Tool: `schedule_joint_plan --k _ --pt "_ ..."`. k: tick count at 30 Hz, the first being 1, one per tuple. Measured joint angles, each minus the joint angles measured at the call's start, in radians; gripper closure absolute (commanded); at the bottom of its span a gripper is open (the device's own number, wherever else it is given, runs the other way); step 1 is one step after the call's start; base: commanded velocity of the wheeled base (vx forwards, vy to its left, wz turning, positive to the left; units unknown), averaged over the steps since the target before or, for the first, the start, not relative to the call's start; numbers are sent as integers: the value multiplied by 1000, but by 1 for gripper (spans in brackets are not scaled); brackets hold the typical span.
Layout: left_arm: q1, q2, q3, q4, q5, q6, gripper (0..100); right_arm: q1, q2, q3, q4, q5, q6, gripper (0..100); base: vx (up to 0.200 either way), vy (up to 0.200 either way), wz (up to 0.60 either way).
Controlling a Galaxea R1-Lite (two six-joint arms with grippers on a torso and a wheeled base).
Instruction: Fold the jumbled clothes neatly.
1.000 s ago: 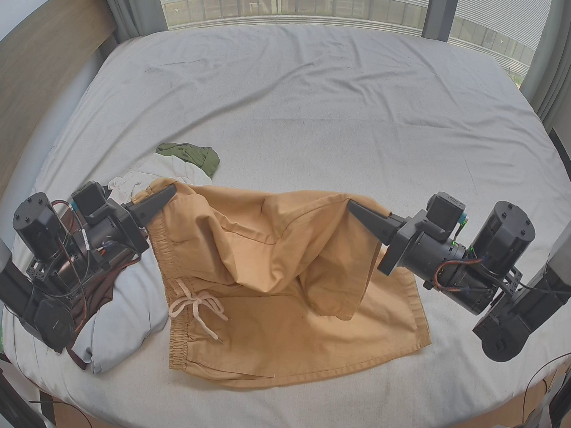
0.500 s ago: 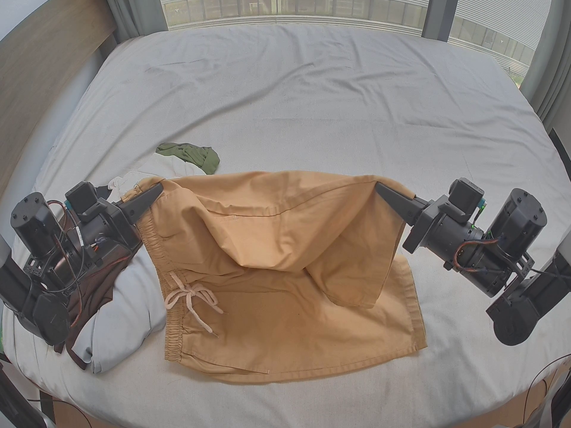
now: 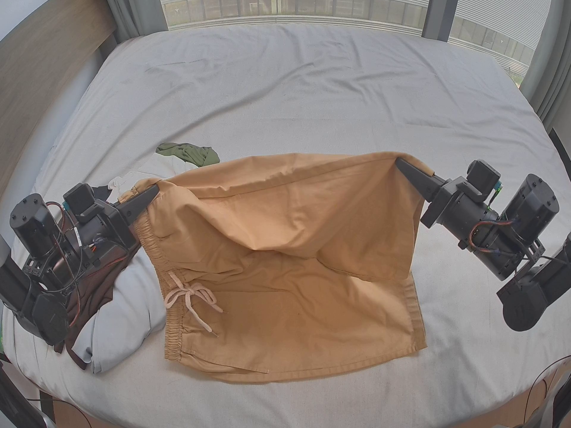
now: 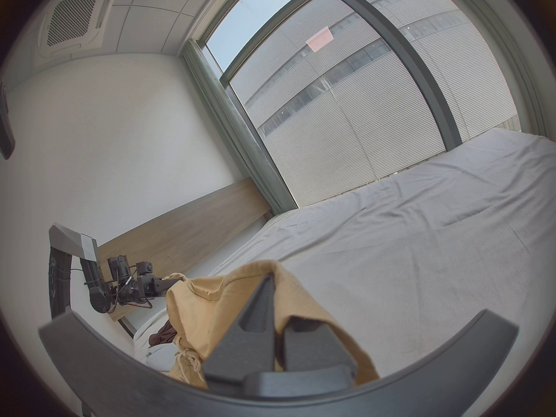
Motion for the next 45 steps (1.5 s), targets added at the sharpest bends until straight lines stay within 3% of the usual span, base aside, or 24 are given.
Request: schedule_joint_plan --k 14,21,26,45 --pt "9 -2 25 0 -5 4 100 -81 -5 -43 0 11 20 100 0 0 0" --pt "10 -15 97 0 -117 71 100 -104 -7 -67 0 11 38 100 0 0 0" --pt "24 -20 106 0 -132 87 100 -120 -15 -84 1 12 47 100 0 0 0" --pt "76 -3 53 0 -127 146 100 -90 -82 -86 29 11 83 100 0 0 0"
